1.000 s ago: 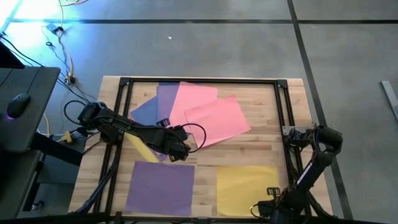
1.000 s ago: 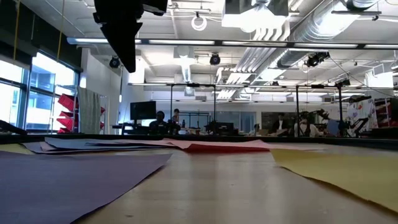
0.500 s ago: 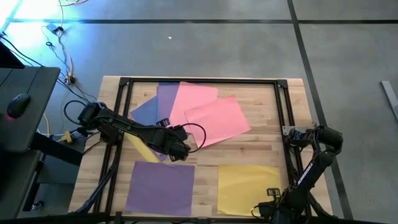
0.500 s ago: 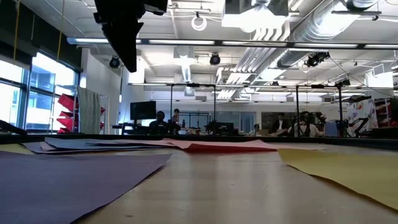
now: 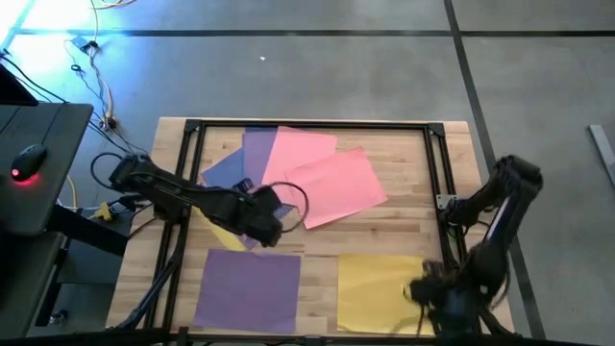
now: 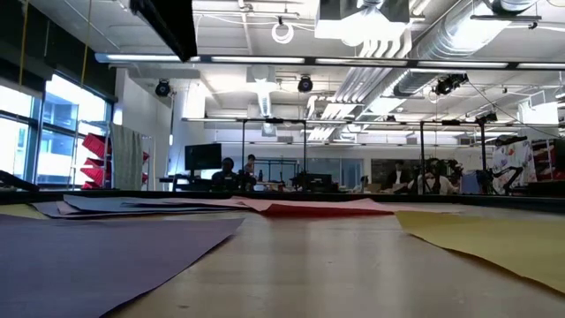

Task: Organize paper
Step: Put the pink paper on the top right of the table

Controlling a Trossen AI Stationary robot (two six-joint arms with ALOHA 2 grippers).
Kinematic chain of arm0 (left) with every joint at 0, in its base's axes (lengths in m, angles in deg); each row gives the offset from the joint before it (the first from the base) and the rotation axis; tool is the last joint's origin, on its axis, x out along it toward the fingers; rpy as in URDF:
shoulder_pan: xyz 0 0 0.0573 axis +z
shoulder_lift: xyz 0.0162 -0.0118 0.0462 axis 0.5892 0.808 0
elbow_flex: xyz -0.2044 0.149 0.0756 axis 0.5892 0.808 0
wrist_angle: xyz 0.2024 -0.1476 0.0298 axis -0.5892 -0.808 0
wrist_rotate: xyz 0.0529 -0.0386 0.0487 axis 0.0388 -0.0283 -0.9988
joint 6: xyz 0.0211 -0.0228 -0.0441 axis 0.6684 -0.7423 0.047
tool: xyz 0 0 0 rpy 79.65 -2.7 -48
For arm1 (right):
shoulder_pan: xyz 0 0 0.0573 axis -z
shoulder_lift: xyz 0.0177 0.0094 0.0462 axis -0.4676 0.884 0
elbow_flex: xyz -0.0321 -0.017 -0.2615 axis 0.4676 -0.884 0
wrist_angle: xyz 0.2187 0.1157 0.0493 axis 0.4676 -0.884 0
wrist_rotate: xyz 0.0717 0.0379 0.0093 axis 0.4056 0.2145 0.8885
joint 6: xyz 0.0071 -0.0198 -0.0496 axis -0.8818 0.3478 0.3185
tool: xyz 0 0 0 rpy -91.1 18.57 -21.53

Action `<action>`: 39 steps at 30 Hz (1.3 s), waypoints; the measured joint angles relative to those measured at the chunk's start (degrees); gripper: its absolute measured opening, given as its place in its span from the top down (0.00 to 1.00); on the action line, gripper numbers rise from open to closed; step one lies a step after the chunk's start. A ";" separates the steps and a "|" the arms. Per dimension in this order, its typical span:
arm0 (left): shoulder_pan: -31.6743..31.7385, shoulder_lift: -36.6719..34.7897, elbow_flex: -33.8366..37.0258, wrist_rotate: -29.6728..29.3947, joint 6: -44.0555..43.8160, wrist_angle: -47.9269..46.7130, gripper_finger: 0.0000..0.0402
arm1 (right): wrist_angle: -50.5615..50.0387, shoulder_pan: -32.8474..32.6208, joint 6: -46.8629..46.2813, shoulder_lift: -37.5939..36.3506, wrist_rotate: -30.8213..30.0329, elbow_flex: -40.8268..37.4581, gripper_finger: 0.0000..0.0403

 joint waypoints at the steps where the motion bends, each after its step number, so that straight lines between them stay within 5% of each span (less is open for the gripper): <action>1: -0.62 -1.50 0.73 -0.78 -0.83 0.37 0.66 | -0.84 2.94 2.57 -0.93 -2.18 0.06 0.46; 11: -5.71 -12.03 6.82 -1.60 -1.25 1.90 0.66 | 19.31 36.36 44.92 6.11 -4.11 -0.25 0.46; 20: -8.50 -13.32 8.20 -1.20 0.30 1.72 0.66 | 39.23 44.27 71.30 22.24 4.13 -0.25 0.42; 30: -9.00 -13.31 8.20 0.05 0.15 1.80 0.66 | 43.48 44.35 69.25 35.77 -6.03 -0.29 0.49; 39: -8.98 -13.28 8.20 1.01 -0.13 2.15 0.66 | 44.67 45.46 68.69 39.06 -8.24 0.03 0.70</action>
